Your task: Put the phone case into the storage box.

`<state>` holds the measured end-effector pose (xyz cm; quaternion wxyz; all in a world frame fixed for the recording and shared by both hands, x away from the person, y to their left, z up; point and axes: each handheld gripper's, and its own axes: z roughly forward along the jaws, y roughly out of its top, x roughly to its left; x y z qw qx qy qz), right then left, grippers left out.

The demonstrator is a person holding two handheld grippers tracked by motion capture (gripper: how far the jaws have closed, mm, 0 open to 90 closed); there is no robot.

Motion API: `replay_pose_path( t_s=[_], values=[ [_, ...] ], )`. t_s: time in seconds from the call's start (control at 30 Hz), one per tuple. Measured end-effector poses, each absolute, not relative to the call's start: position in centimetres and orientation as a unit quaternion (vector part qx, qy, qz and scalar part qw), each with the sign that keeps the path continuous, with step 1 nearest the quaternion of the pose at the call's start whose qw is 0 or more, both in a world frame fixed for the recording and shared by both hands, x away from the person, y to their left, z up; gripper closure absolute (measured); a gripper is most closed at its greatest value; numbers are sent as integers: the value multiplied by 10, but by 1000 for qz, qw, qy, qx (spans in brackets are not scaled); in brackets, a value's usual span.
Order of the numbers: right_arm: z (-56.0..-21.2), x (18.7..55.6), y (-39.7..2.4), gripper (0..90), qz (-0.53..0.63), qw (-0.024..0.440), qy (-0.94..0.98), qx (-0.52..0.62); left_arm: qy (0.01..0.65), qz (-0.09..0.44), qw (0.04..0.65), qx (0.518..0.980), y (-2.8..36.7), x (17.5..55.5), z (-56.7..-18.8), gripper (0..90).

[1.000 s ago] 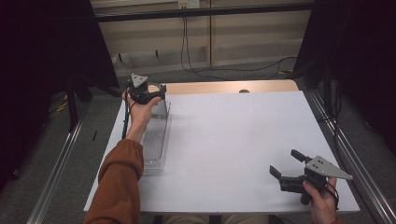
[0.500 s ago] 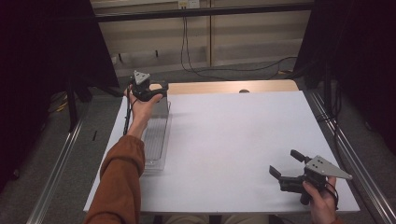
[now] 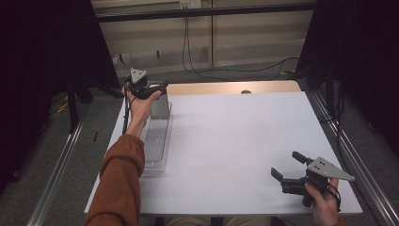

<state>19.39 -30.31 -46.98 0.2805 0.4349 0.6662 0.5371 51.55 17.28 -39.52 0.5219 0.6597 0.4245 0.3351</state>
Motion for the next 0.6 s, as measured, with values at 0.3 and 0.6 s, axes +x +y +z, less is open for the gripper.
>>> replay_pose_path(
  t_s=[0.3,0.6],
  values=[
    [-469,194,-304,0,538,281,665,435,418,330,534,656,177,508,-387,23],
    [-469,193,-304,0,538,286,663,434,403,331,549,653,178,500,-378,18]
  ],
)
